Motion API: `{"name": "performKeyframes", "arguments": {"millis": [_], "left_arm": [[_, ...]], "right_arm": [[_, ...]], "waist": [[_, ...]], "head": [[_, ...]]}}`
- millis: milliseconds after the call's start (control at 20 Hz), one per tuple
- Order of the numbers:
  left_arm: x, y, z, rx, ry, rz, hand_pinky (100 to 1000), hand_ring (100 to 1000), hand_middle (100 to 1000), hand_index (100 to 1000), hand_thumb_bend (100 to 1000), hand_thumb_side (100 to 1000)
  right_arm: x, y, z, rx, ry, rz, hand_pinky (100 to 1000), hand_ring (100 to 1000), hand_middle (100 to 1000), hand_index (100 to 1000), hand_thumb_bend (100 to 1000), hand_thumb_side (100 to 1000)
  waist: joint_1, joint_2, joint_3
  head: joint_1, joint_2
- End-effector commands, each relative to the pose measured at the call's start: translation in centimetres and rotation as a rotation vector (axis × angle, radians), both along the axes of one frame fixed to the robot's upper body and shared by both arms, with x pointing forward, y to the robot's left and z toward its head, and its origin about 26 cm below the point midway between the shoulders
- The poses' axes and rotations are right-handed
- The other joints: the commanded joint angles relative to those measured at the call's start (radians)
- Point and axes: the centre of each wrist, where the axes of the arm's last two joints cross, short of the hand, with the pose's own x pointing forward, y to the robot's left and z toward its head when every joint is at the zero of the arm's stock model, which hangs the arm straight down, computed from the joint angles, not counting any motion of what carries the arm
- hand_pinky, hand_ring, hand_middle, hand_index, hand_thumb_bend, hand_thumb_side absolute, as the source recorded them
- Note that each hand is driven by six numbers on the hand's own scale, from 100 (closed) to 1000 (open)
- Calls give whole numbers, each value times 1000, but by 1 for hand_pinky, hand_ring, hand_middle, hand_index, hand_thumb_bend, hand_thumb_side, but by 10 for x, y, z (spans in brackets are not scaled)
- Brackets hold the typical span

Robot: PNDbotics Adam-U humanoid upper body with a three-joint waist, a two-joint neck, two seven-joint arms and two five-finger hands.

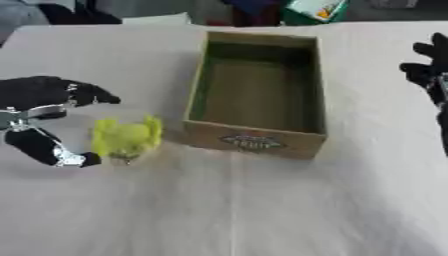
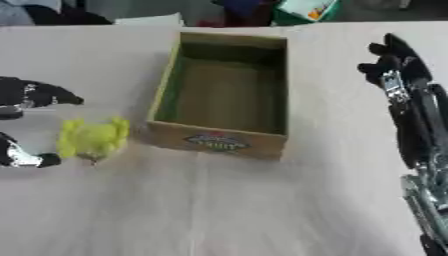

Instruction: Pick up objects on the table and place them in the box.

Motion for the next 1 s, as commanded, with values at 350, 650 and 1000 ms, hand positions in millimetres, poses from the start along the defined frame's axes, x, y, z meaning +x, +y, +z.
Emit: {"name": "performKeyframes", "arguments": {"millis": [350,650,1000], "left_arm": [[18,-10,-2,107,14,-46,708,871,817,944,461,662],[27,-8,-12,111,28,4,700,858,762,939,452,665],[29,-8,-24,185,27,13,701,861,754,909,430,613]], "right_arm": [[-1,1,9,2,-32,9,885,817,880,1000,100,844],[-1,2,9,7,-34,16,885,817,878,1000,100,844],[-1,2,9,8,-34,15,886,817,876,1000,100,846]], "waist": [[8,-20,-14],[8,-17,-25],[8,-13,-26]], "head": [[16,-1],[21,-7],[22,0]]}}
